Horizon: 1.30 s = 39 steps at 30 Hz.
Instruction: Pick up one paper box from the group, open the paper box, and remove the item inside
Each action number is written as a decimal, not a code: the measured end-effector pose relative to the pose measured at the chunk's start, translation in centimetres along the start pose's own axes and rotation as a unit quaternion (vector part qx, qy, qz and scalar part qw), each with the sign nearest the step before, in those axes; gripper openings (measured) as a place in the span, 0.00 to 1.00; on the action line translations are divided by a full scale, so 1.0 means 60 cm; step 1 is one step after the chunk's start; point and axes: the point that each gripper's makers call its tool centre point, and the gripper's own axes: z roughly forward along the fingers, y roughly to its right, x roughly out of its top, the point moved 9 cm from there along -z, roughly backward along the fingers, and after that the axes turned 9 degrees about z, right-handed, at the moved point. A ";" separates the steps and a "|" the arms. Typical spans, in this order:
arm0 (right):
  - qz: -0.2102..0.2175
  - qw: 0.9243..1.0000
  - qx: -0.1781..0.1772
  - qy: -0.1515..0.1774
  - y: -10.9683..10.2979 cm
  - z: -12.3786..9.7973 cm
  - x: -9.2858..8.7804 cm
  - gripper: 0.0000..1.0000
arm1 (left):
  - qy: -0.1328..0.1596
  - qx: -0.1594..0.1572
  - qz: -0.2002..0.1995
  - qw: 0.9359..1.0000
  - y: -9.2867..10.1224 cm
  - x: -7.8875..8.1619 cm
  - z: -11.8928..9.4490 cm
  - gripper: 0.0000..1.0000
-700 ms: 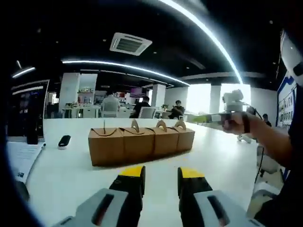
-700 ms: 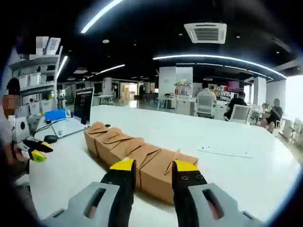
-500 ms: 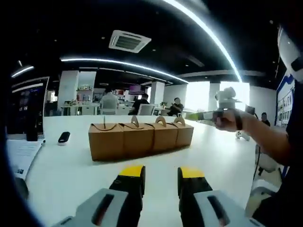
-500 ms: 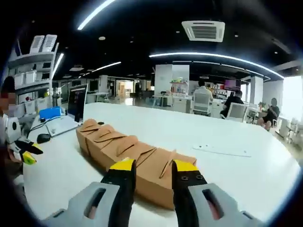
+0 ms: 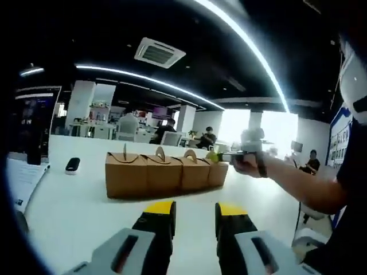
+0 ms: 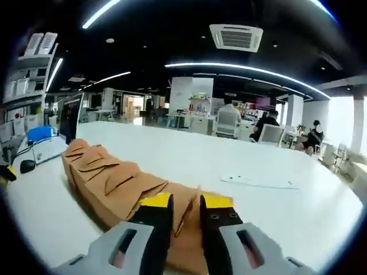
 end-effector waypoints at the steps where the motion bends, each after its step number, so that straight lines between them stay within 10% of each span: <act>1: -0.005 1.000 -0.006 -0.002 0.001 0.002 -0.003 0.12 | -0.003 0.002 0.003 1.000 0.001 -0.001 0.001 0.29; 39: 0.019 0.997 -0.043 0.062 0.009 -0.050 0.031 0.03 | -0.008 0.005 -0.004 1.000 0.005 -0.005 0.011 0.29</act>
